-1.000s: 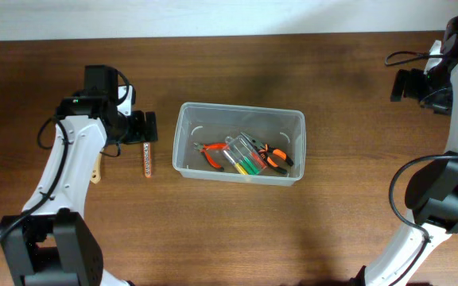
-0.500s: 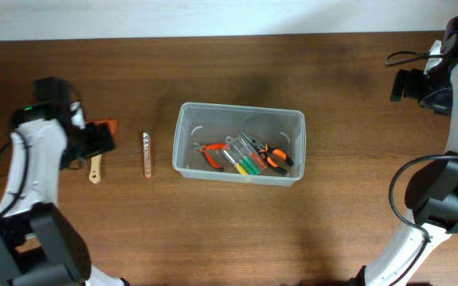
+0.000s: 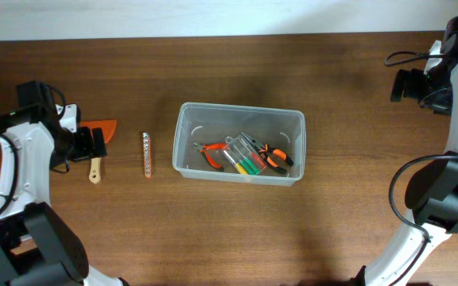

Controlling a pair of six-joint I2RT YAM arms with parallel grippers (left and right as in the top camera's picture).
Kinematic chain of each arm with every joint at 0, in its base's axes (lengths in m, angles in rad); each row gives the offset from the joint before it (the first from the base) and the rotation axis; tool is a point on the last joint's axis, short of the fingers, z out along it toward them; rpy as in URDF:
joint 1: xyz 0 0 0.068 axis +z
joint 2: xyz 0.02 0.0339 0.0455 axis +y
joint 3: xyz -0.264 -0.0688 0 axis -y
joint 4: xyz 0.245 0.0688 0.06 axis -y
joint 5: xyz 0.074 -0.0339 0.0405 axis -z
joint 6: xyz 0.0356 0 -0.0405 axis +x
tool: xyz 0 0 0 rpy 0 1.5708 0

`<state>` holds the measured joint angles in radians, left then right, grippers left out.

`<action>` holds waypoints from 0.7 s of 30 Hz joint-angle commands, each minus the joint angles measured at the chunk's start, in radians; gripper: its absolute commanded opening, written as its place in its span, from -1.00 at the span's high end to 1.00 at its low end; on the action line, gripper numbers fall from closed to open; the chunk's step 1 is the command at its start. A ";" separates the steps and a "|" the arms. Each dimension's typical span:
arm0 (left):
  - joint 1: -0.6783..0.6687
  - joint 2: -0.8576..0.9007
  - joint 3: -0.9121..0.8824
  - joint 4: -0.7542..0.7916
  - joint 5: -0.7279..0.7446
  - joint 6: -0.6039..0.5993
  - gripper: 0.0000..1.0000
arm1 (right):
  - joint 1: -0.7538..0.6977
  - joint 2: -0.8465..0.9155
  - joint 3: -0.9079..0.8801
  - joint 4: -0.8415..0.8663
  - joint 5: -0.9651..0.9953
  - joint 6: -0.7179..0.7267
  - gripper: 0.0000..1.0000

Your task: Pack container

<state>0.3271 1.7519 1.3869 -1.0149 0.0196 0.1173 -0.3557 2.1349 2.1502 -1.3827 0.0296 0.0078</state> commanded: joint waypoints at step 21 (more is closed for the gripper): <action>-0.019 0.253 0.016 0.145 -0.061 0.142 -0.98 | 0.002 0.000 -0.005 0.000 0.006 0.008 -0.97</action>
<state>0.3103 1.9995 1.3880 -0.8848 -0.0349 0.2436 -0.3557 2.1349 2.1502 -1.3827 0.0296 0.0078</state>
